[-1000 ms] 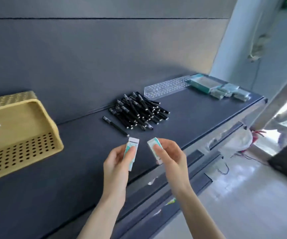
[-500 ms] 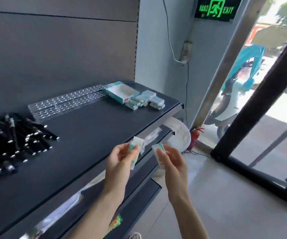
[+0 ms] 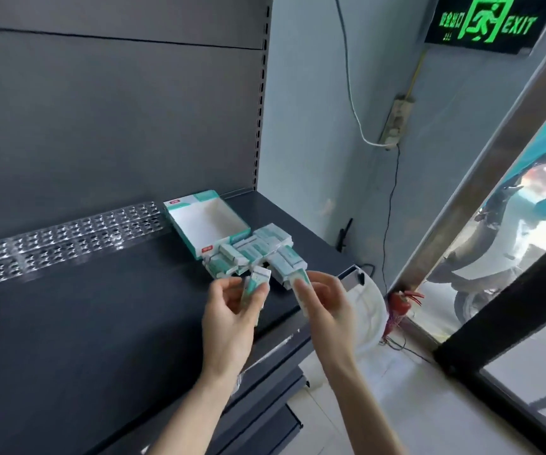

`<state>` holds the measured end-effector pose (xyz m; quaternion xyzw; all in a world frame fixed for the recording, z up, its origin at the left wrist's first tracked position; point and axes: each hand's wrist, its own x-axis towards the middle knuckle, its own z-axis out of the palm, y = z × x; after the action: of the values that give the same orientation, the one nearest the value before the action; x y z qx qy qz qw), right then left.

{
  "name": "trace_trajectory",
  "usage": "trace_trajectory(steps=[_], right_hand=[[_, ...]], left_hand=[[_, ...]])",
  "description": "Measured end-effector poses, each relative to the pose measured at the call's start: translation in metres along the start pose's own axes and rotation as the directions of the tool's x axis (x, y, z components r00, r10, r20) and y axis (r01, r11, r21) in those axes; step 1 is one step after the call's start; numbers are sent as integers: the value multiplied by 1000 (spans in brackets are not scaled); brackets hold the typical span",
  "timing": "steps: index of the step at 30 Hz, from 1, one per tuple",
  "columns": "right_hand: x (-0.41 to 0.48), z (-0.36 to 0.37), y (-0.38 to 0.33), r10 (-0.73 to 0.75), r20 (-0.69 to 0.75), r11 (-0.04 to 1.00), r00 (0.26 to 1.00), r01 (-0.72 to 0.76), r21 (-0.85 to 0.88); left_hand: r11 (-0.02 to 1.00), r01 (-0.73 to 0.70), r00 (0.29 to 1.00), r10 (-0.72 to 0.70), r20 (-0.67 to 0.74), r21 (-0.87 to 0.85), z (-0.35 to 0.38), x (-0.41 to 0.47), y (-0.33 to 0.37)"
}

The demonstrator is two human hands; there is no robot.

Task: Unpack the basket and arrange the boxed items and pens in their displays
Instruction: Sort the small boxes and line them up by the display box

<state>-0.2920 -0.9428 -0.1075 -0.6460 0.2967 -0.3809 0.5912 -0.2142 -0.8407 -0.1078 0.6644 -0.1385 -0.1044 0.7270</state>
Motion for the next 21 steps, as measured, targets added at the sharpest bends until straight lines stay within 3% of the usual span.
trace_trajectory(steps=[6,12,16,21], right_hand=[[80,-15,14,-2,143,996,990,14,-84],[130,-20,29,-33,327,951,944,131,-281],[145,-16,33,-56,446,860,893,270,-434],[152,-14,42,-171,502,741,848,446,-502]], left_hand=[[969,-81,975,126,-182,233,36,13,-11],[844,22,895,223,-387,537,66,15,-20],[719,160,863,230,-449,676,77,20,-15],[560,193,844,324,-427,806,86,23,-13]])
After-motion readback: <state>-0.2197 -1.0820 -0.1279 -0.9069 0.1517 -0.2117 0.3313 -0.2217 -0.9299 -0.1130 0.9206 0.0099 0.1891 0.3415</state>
